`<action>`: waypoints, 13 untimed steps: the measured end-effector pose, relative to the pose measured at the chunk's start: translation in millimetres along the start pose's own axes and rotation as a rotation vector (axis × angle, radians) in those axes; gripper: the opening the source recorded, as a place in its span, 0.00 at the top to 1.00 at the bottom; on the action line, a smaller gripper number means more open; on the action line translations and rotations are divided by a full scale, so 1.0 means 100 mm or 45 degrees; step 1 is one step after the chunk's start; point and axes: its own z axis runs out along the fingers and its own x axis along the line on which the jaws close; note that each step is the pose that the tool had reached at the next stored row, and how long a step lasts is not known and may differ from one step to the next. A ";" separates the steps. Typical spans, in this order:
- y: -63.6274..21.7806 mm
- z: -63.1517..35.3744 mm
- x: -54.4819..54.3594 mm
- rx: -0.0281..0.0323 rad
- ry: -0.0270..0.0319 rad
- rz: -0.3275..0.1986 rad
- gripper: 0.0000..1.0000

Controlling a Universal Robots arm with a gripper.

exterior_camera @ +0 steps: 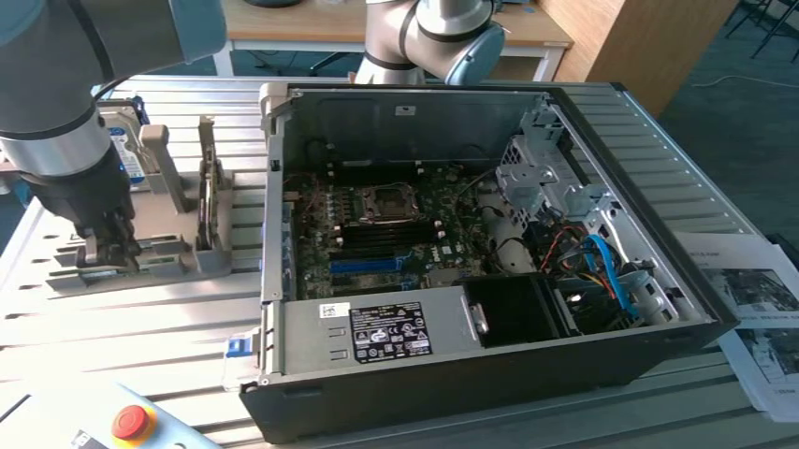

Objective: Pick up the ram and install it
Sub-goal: 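Pick up the ram and move it above insertion slot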

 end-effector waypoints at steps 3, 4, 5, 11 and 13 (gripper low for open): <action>0.000 0.011 0.00 -0.0002 0.0001 0.000 0.70; 0.000 0.012 0.00 -0.0003 0.0002 0.000 0.70; -0.001 0.013 0.00 -0.0002 0.0002 0.000 0.70; -0.003 0.026 -0.01 -0.0001 0.0000 0.000 0.70; -0.003 0.026 -0.01 -0.0001 0.0001 0.000 0.70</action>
